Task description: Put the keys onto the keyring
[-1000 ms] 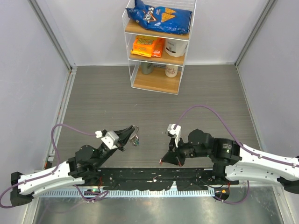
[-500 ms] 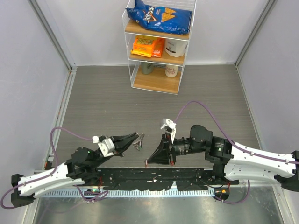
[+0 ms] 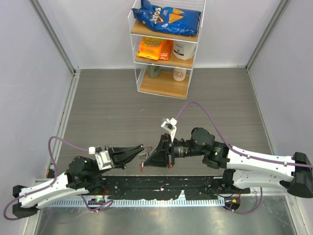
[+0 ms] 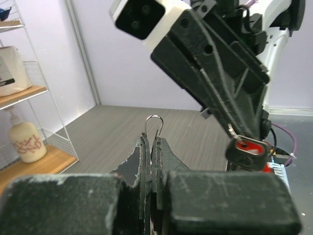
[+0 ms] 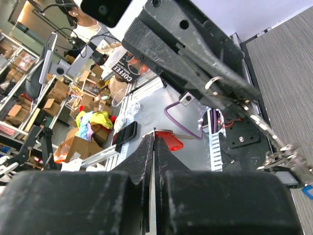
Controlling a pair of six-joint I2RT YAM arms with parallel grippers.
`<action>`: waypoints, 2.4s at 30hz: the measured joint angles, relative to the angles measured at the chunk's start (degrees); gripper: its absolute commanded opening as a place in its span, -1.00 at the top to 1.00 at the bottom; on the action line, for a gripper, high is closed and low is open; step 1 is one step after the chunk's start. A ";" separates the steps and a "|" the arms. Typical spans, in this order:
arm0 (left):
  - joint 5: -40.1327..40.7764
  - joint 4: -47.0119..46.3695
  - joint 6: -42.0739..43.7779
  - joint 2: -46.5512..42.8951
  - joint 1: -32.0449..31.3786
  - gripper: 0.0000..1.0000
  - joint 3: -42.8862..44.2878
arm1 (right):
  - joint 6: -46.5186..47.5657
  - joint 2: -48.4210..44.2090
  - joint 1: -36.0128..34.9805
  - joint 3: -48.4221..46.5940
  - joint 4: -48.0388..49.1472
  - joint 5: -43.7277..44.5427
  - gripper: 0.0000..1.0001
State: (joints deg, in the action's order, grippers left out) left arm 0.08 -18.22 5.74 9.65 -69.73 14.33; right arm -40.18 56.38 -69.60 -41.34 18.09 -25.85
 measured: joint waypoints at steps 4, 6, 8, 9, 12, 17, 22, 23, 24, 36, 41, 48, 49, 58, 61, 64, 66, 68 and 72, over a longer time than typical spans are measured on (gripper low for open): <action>-2.10 0.00 -0.98 -1.05 0.00 1.00 0.00 | -2.49 1.57 0.96 0.11 3.15 -1.16 0.88; -3.32 0.00 -1.38 -1.64 0.00 1.00 -0.02 | -3.54 2.14 1.36 0.11 4.42 -1.53 0.88; -4.83 0.00 -2.14 -2.25 0.00 1.00 -0.02 | -4.50 2.45 1.81 0.11 5.29 -1.75 0.88; -5.42 -0.04 -2.34 -2.54 0.00 1.00 -0.02 | -4.92 2.56 1.99 0.13 5.70 -1.81 0.88; -6.95 -0.37 -2.86 -3.17 0.00 1.00 -0.11 | -6.21 2.91 2.38 0.26 7.17 -2.05 0.89; -8.35 -0.46 -3.72 -3.30 0.00 1.00 -0.46 | -7.82 4.02 2.99 0.61 8.90 -2.38 0.89; -8.83 -0.46 -3.85 -3.34 0.00 1.00 -0.55 | -9.27 4.74 3.39 1.27 9.70 -2.60 0.88; -8.83 -0.46 -3.85 -3.45 0.00 1.00 -0.57 | -9.44 4.76 3.43 1.31 9.81 -2.60 0.89; -8.90 -0.46 -3.85 -3.58 0.00 1.00 -0.59 | -9.60 4.76 3.45 1.42 10.01 -2.60 0.89; -9.29 -0.42 -3.82 -4.31 0.00 1.00 -0.66 | -13.11 4.83 3.87 2.93 12.76 -2.60 0.88; -9.55 -0.39 -3.80 -4.26 0.07 1.00 -0.66 | -14.95 5.79 3.98 2.93 14.27 -2.82 0.88; -9.60 -0.42 -3.76 -4.13 0.13 1.00 -0.66 | -17.20 6.38 3.98 2.93 14.93 -3.04 0.89; -9.62 -0.42 -3.72 -4.13 0.13 1.00 -0.66 | -17.35 6.38 3.98 2.93 14.93 -3.02 0.88; -9.77 -0.46 -3.45 -4.13 0.28 1.00 -0.66 | -20.02 6.38 4.26 2.93 14.91 -2.75 0.88; -9.73 -0.48 -3.13 -4.13 0.42 1.00 -0.66 | -21.27 6.38 4.70 2.95 14.93 -2.75 0.88; -9.75 -0.48 -2.67 -4.13 0.48 1.00 -0.66 | -22.34 6.38 4.94 2.97 14.93 -2.75 0.88; -9.79 -0.48 -2.45 -4.13 0.48 1.00 -0.66 | -22.95 6.38 4.96 2.97 14.88 -2.73 0.88; -9.86 -0.52 -2.27 -4.11 0.48 1.00 -0.66 | -23.26 6.40 5.01 2.97 14.86 -2.71 0.89; -9.99 -0.87 -2.25 -3.80 0.50 1.00 -0.66 | -24.09 6.51 5.01 2.97 14.91 -2.78 0.89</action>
State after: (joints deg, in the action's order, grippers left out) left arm -9.91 -19.09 3.49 5.85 -69.23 13.67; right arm -64.27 62.89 -64.60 -38.37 32.99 -28.62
